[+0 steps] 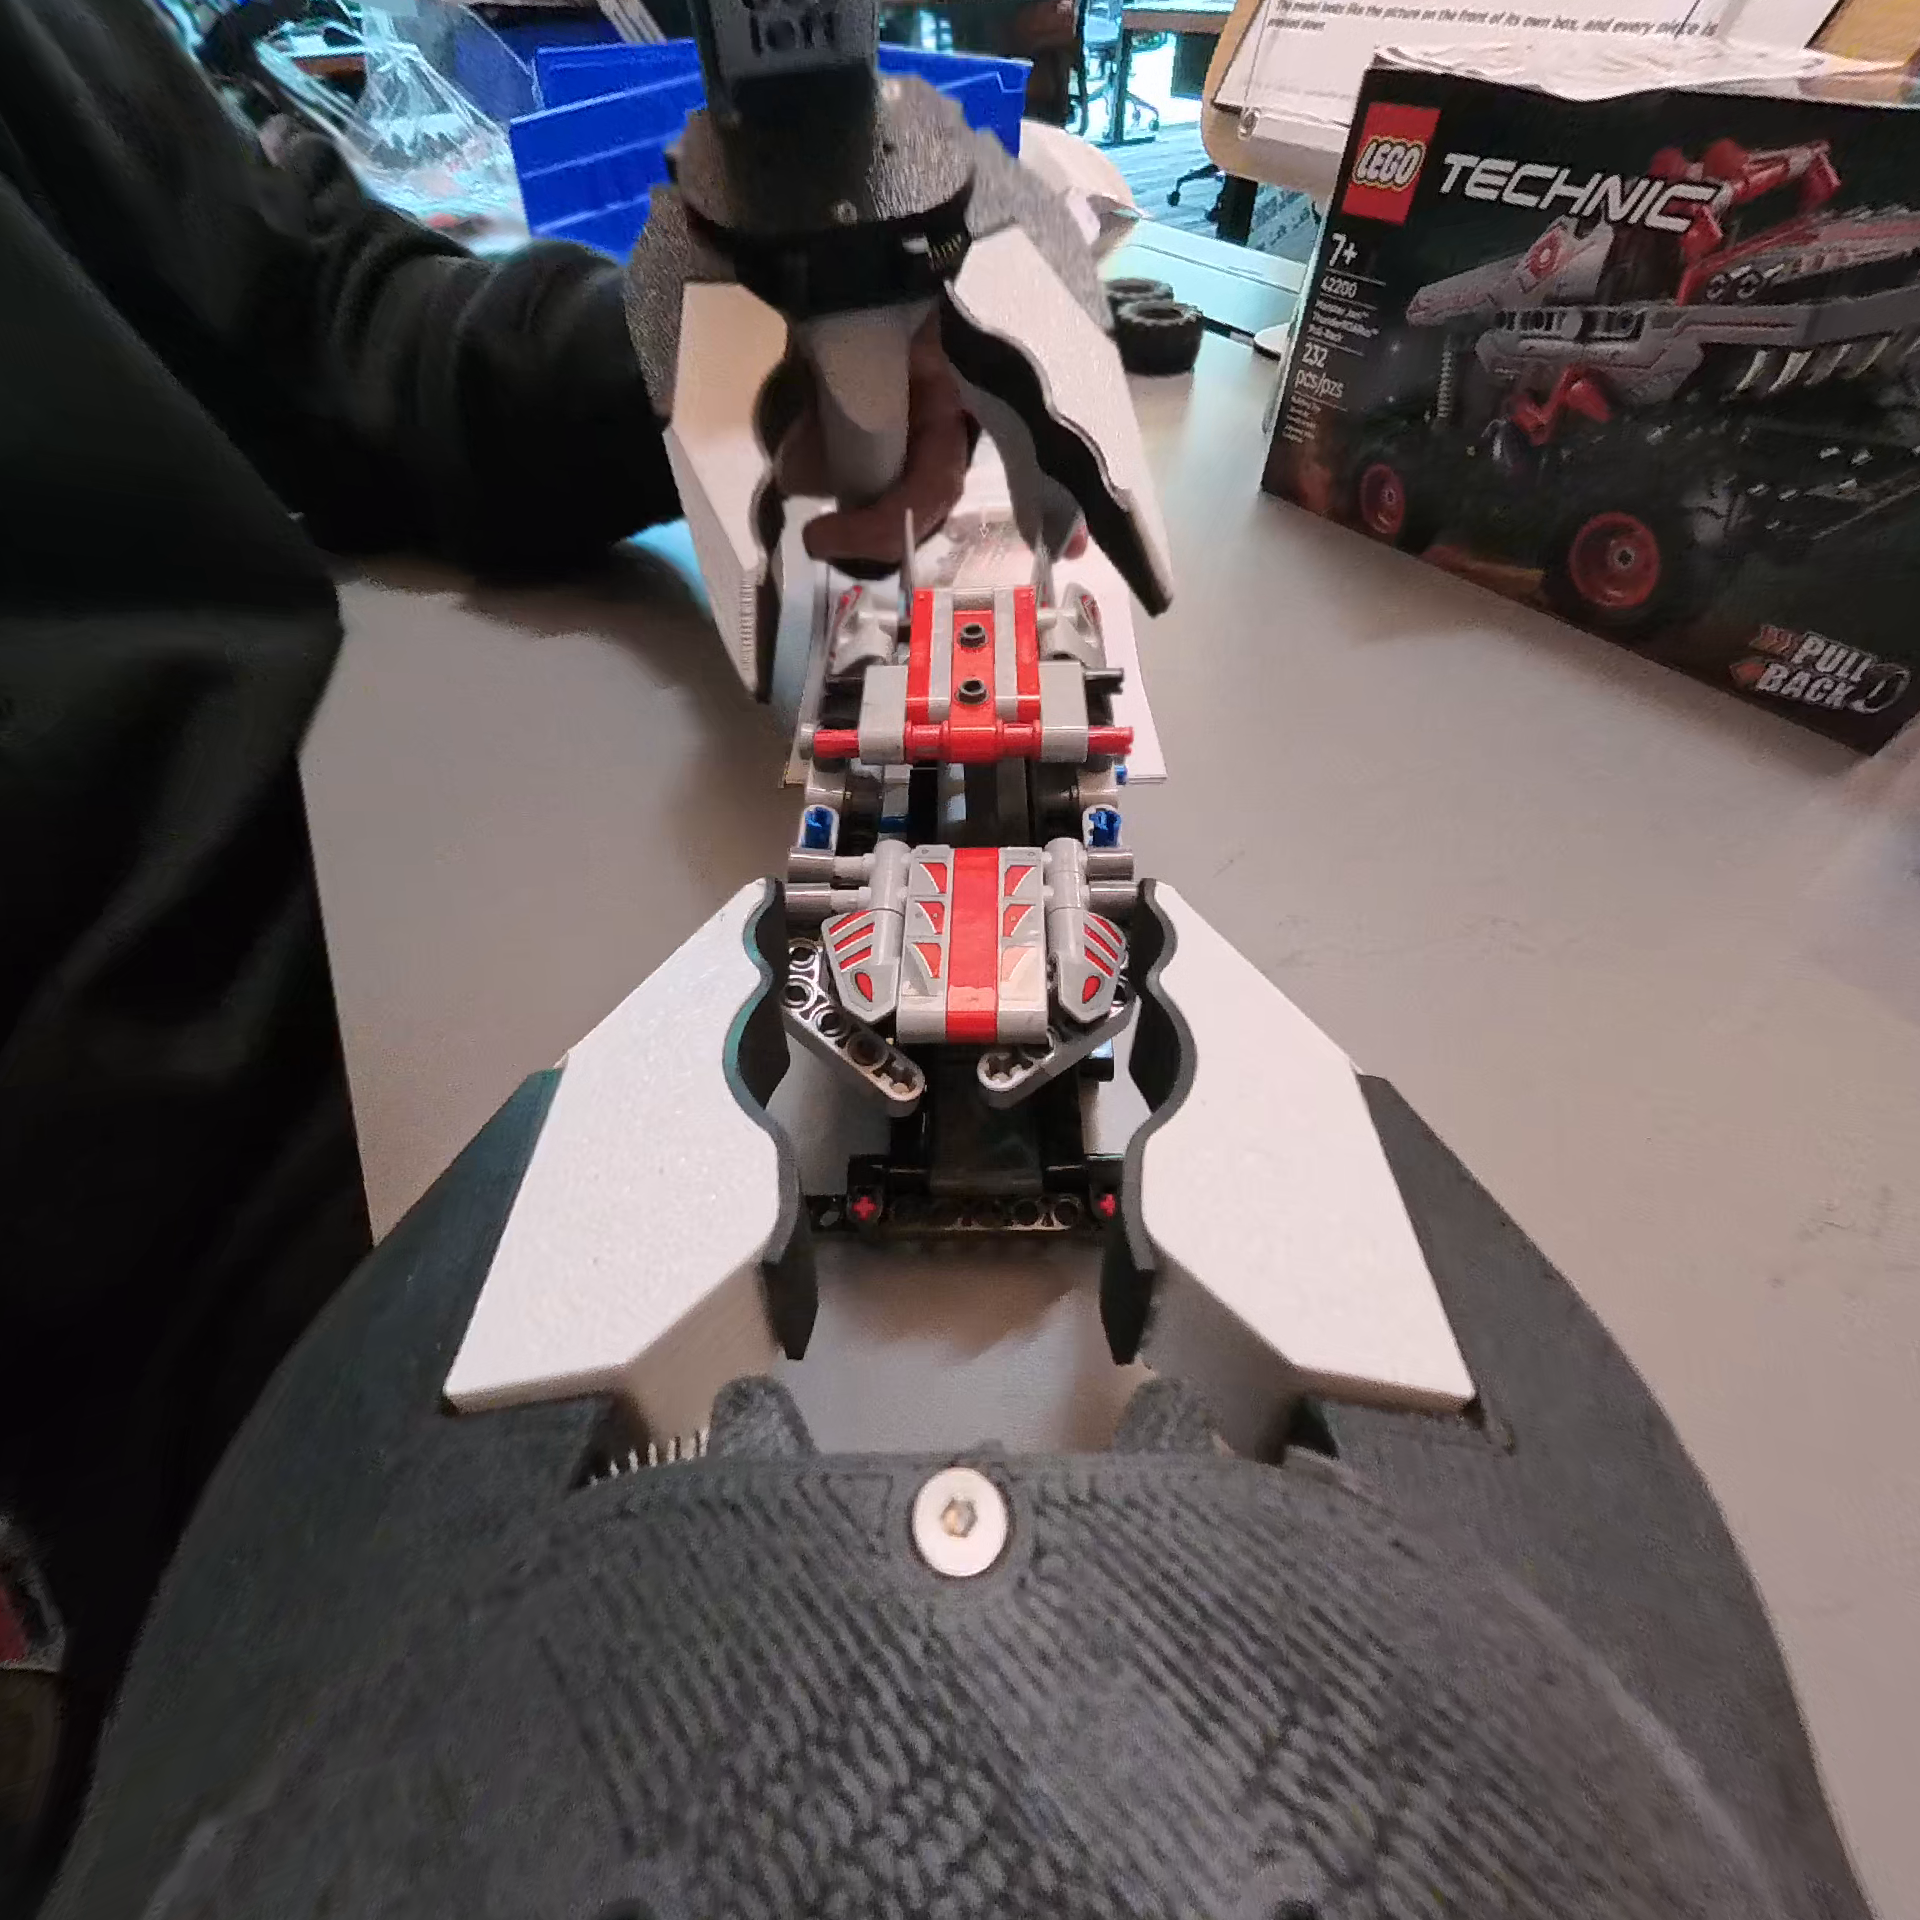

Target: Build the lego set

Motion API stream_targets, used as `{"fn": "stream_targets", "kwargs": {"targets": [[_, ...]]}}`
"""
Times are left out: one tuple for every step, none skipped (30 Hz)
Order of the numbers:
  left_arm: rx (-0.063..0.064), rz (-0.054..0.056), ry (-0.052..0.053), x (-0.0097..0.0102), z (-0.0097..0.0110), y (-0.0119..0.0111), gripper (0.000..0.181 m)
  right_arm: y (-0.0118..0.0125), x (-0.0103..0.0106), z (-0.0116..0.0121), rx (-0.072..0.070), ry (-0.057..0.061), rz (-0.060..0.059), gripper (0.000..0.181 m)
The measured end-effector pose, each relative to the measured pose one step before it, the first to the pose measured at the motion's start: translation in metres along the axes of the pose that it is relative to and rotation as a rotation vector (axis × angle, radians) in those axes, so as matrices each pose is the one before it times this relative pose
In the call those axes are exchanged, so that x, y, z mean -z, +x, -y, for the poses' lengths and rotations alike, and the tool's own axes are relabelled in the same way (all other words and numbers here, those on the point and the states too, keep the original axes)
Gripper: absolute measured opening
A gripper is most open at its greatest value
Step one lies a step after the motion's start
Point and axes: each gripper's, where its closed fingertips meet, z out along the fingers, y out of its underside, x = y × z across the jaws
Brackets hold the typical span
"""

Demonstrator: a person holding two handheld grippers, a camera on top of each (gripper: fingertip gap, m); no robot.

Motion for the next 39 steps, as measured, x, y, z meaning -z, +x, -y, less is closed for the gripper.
{"fn": "stream_targets", "kwargs": {"targets": [[-0.0279, 0.0038, -0.0311, -0.00092, 0.00224, 0.00104, 0.089, -0.00055, 0.00002, 0.00018, 0.0096, 0.0011, -0.0041, 0.065], [-0.0169, 0.0113, -0.0086, -0.00169, 0.00562, 0.00008, 0.088, -0.00043, 0.00006, 0.00005, 0.0017, 0.0008, -0.0034, 0.065], [-0.0129, 0.0099, 0.0009, -0.00266, 0.00691, -0.00006, 0.088, 0.00018, -0.00008, 0.00006, -0.0044, 0.0003, -0.0029, 0.065], [-0.0181, 0.0046, -0.0121, -0.00362, 0.0049, 0.00002, 0.085, -0.00009, 0.00011, 0.00011, 0.0063, 0.0005, -0.0045, 0.065], [-0.0187, 0.0102, -0.0315, -0.00419, 0.00256, -0.001, 0.083, -0.00043, 0.00018, 0.00013, 0.0106, 0.0009, -0.0057, 0.065], [-0.021, 0.0127, -0.0397, -0.00414, 0.00254, -0.00046, 0.085, -0.00028, 0.0, 0.00005, 0.0104, 0.0004, -0.0061, 0.065], [-0.028, -0.0049, -0.0401, -0.0042, 0.00337, 0.00348, 0.086, -0.00017, 0.00011, 0.00008, 0.0076, 0.0008, -0.0048, 0.065], [-0.0291, -0.0084, -0.041, -0.00442, 0.00348, 0.00472, 0.087, -0.00033, 0.00011, 0.00013, 0.0067, 0.0011, -0.0031, 0.065], [-0.0329, 0.0037, -0.043, -0.00468, 0.00251, 0.00255, 0.088, -0.00042, 0.00012, 0.00014, 0.0061, 0.0012, -0.0018, 0.065], [-0.0364, 0.0096, -0.0427, -0.00473, 0.00127, 0.00066, 0.088, -0.00024, 0.00015, 0.00021, 0.0034, 0.0012, -0.0008, 0.065], [-0.0286, 0.0142, -0.0404, -0.00452, -0.00031, -0.00141, 0.087, -0.00002, 0.00012, 0.00007, 0.001, 0.0008, -0.0011, 0.065], [-0.0096, 0.0115, -0.0394, -0.00407, -0.00178, -0.00248, 0.087, -0.00002, 0.00007, 0.00006, 0.0012, 0.0006, -0.0004, 0.065], [0.0096, -0.0265, -0.0272, -0.00271, -0.0014, 0.00226, 0.082, -0.00009, 0.0003, -0.00009, 0.0039, -0.0001, -0.0002, 0.065], [0.0239, -0.0414, -0.0176, -0.00112, -0.00096, 0.00376, 0.076, -0.00039, 0.00048, 0.00053, 0.0081, 0.0045, -0.0005, 0.065], [0.0293, -0.0145, -0.0173, -0.00079, -0.00159, 0.00002, 0.079, -0.00004, 0.00016, 0.00004, 0.0058, 0.0004, -0.002, 0.065], [0.0168, -0.0106, -0.0089, -0.00031, -0.00096, 0.00063, 0.077, -0.00009, 0.00003, -0.00005, 0.0029, 0.0003, -0.0011, 0.065], [-0.0001, -0.0184, -0.0006, -0.0003, -0.00015, 0.00299, 0.071, -0.00038, 0.00004, 0.00007, 0.0041, 0.0004, 0.0006, 0.065], [-0.0092, -0.0153, 0.0042, -0.00039, 0.00025, 0.00316, 0.066, -0.00026, 0.0001, -0.00008, 0.0056, 0.0001, -0.0001, 0.065], [-0.0097, 0.0005, 0.0068, -0.00025, 0.00028, 0.0006, 0.066, -0.00021, 0.00033, 0.00017, 0.003, 0.0013, 0.0017, 0.065], [-0.0057, -0.0012, 0.0083, 0.00023, 0.00016, 0.00015, 0.066, -0.00038, 0.0003, 0.00003, -0.0001, 0.0013, 0.0058, 0.065], [-0.0018, -0.0051, 0.008, 0.00028, -0.00022, -0.00009, 0.066, -0.00038, 0.0001, 0.00002, -0.006, 0.0002, 0.0084, 0.066], [0.0048, -0.0066, 0.008, 0.00027, -0.00067, -0.00057, 0.066, -0.00059, -0.0002, -0.00071, -0.0044, -0.0051, 0.0097, 0.068], [0.0085, -0.0077, 0.0097, 0.0003, -0.00071, -0.00126, 0.066, -0.00066, -0.00089, -0.00145, -0.0023, -0.0111, 0.0074, 0.072], [0.0098, -0.0084, 0.0115, 0.0002, -0.00066, -0.00154, 0.066, -0.00001, -0.00124, -0.0015, -0.0007, -0.0119, 0.0014, 0.076], [0.0098, -0.0065, 0.0152, -0.00013, -0.00019, -0.00159, 0.066, 0.00077, -0.00095, -0.00115, -0.0006, -0.0092, -0.0051, 0.078], [0.0027, -0.0048, 0.0167, -0.00013, 0.00025, -0.00114, 0.067, 0.00041, -0.00029, -0.00017, 0.0021, -0.0016, -0.004, 0.078], [-0.0035, -0.0033, 0.0121, -0.0002, 0.00021, -0.00034, 0.068, 0.00026, 0.00004, 0.00007, -0.001, 0.0008, -0.001, 0.078], [-0.0007, -0.0019, 0.0037, -0.00015, 0.00021, -0.00007, 0.068, 0.00145, 0.00034, 0.00036, -0.0065, 0.0028, -0.0065, 0.075], [-0.0007, -0.0015, 0.0, -0.00023, 0.00021, 0.0001, 0.068, 0.00186, 0.00051, 0.00034, -0.0103, 0.0035, -0.0064, 0.07], [-0.0028, -0.0013, 0.0017, -0.00031, 0.00044, 0.00005, 0.068, 0.00061, 0.00099, 0.00101, -0.0103, 0.0078, 0.0039, 0.069], [-0.0015, 0.0003, 0.0056, -0.00021, 0.00046, -0.00015, 0.068, 0.00096, 0.00173, 0.00198, -0.012, 0.0162, 0.0024, 0.066], [0.002, 0.0024, 0.0093, -0.00003, 0.00036, -0.00046, 0.069, 0.00143, 0.00229, 0.00269, -0.0139, 0.0223, 0.0008, 0.063], [0.0044, 0.0076, 0.0112, 0.00011, 0.00026, -0.00098, 0.069, 0.00164, 0.00233, 0.00255, -0.0138, 0.0211, -0.0018, 0.062], [0.0051, 0.0146, 0.0112, -0.00019, -0.00006, -0.00163, 0.07, 0.0021, 0.00121, 0.00151, -0.013, 0.0126, -0.0055, 0.061], [-0.0015, 0.0153, 0.0114, -0.00055, -0.00029, -0.00113, 0.074, 0.00099, 0.00051, 0.00064, -0.0102, 0.0052, 0.0008, 0.061], [-0.0026, 0.0194, 0.0108, -0.00035, 0.00005, -0.00128, 0.074, 0.00002, 0.00051, 0.00053, -0.0068, 0.0043, 0.0054, 0.061], [0.0007, 0.0298, 0.0079, 0.00015, 0.00046, -0.00282, 0.08, 0.00001, 0.00078, 0.00089, -0.0043, 0.007, 0.0038, 0.06], [0.002, 0.0225, 0.0048, 0.00069, 0.00052, -0.00189, 0.082, -0.00014, 0.00094, 0.00112, -0.0027, 0.0092, 0.0037, 0.06], [0.007, 0.0164, 0.0086, 0.00107, 0.00128, -0.00134, 0.084, 0.0005, 0.0014, 0.00166, -0.0042, 0.0133, -0.0003, 0.062]]}}
